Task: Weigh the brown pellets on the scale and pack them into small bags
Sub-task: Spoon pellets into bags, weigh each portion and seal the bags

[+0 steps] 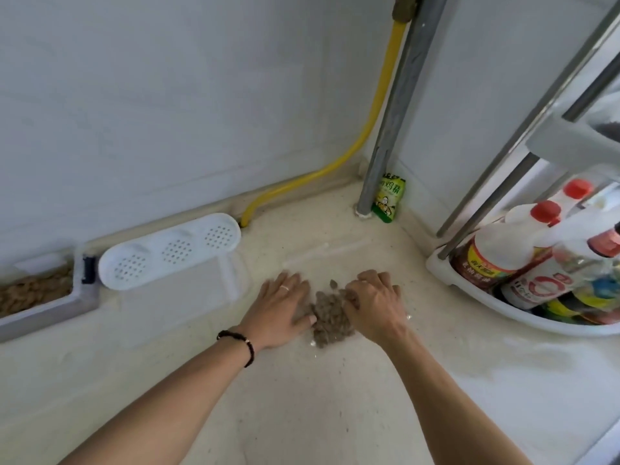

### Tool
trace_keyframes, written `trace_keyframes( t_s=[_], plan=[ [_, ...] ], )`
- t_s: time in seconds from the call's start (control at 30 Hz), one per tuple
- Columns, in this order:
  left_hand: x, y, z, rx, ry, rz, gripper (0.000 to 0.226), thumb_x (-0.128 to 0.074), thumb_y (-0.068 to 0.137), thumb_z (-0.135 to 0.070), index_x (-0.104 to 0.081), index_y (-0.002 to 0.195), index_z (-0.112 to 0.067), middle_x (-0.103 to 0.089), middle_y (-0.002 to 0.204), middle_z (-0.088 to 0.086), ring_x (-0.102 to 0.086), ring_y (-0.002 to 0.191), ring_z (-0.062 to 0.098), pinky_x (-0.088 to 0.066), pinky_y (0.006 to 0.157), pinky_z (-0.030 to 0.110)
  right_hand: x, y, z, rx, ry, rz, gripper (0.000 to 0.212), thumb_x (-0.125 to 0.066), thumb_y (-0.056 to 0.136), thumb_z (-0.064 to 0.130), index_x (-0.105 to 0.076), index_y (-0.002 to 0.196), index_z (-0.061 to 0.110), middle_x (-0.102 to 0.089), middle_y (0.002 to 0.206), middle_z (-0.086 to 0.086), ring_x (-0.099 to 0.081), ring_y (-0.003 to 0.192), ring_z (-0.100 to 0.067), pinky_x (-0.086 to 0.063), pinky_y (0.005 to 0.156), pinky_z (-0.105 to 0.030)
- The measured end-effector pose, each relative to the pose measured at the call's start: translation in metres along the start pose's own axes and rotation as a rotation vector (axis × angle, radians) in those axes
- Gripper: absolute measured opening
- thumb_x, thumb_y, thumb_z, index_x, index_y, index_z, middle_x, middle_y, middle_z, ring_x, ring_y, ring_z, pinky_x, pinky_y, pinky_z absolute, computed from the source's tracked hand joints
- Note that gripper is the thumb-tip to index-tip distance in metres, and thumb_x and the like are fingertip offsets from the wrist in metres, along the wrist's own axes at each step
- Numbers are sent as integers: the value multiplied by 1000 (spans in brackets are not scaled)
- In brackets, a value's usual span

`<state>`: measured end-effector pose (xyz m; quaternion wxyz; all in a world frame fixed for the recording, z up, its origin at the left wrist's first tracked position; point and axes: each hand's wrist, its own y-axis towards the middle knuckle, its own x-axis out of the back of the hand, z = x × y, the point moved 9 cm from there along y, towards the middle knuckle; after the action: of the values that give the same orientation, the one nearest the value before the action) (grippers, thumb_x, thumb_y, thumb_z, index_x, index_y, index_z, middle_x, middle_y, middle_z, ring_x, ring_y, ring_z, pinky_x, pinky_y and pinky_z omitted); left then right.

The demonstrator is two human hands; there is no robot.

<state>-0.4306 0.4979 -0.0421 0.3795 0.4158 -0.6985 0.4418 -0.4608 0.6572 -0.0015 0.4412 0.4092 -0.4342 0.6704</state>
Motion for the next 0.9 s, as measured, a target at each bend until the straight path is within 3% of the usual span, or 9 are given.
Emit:
trace_keyframes(
  t_s=[0.13,0.27,0.47,0.57,0.63,0.77,0.9],
  plan=[
    [28,-28,20,42,15,-132,72,-39,98,-52,-12,155,-18,-5,163,2,10,149,21,-1,120,40,13,10,32,41,77,-51,39,-54,94,30,-57,131,20,-50,137,-3,-40,127,-25,-37,104,-41],
    [48,-75,78,214,38,-190,70,-41,99,-47,-13,155,-16,-10,162,4,8,150,23,-2,120,42,2,28,98,142,174,-1,45,-55,94,33,-52,135,15,-53,134,-8,-45,125,-28,-41,103,-39],
    [41,-123,167,522,-13,-114,75,-47,97,-43,-7,155,-19,-5,162,8,7,149,29,-4,120,47,-43,47,179,222,148,71,56,-53,93,43,-42,139,13,-49,136,-8,-41,127,-27,-38,101,-39],
    [28,-127,189,569,-29,-77,72,-50,92,-47,-17,150,-20,-20,157,9,-14,146,33,-19,116,49,-59,56,195,233,63,75,59,-51,91,52,-44,136,14,-49,134,-7,-40,125,-26,-37,100,-40],
    [27,-126,192,530,-2,-106,61,-52,89,-47,-30,140,-21,-36,142,3,-33,133,29,-34,105,43,-67,60,201,222,27,81,60,-53,90,54,-45,134,14,-49,132,-7,-40,125,-26,-36,99,-41],
    [29,-125,189,460,14,-170,45,-55,90,-39,-38,129,-22,-42,129,-1,-39,123,26,-41,96,38,-70,64,205,176,52,56,55,-58,93,35,-37,138,12,-49,135,-6,-42,126,-26,-34,102,-40],
    [33,-126,191,484,-67,-167,56,-56,90,-42,-36,139,-22,-36,145,2,-30,137,25,-36,106,39,-62,65,207,159,224,10,44,-55,94,17,-43,137,14,-60,128,-6,-52,120,-24,-40,100,-38]
  ],
)
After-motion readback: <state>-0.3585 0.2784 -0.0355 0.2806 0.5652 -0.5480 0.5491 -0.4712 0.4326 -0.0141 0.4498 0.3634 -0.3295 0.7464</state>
